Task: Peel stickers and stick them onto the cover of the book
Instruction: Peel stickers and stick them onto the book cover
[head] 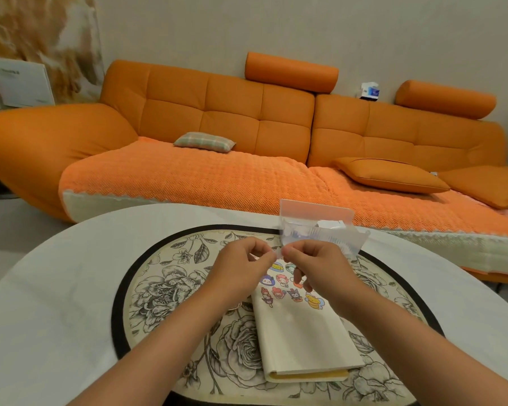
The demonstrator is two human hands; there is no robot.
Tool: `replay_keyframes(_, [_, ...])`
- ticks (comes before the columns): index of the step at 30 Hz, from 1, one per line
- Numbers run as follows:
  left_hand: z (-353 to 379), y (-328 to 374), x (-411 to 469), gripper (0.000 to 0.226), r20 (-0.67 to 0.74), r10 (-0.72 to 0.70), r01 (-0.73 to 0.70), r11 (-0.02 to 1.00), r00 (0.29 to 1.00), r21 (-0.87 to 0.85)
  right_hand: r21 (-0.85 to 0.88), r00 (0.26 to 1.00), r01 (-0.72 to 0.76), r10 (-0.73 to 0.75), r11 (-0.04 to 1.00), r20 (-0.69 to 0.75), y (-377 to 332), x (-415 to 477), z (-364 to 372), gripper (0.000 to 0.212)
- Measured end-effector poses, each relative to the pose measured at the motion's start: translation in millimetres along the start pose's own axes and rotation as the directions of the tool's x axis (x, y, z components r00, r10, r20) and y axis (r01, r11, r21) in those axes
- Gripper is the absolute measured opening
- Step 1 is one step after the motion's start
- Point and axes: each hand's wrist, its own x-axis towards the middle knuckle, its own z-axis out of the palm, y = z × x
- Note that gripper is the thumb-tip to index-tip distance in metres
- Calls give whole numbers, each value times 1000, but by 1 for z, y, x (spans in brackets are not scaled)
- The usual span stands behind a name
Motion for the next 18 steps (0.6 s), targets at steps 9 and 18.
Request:
replay_keyframes(9, [-26,-10,12,14,-39,6,-1,992,999,127,-156,972,68,-101,985,-214,-6,33,-7,12])
replay_keyframes(18, [-31,-13,17,15,-44,-46,49,997,998,59,-626,936,2,-222,780,-273,1,110,-25,29])
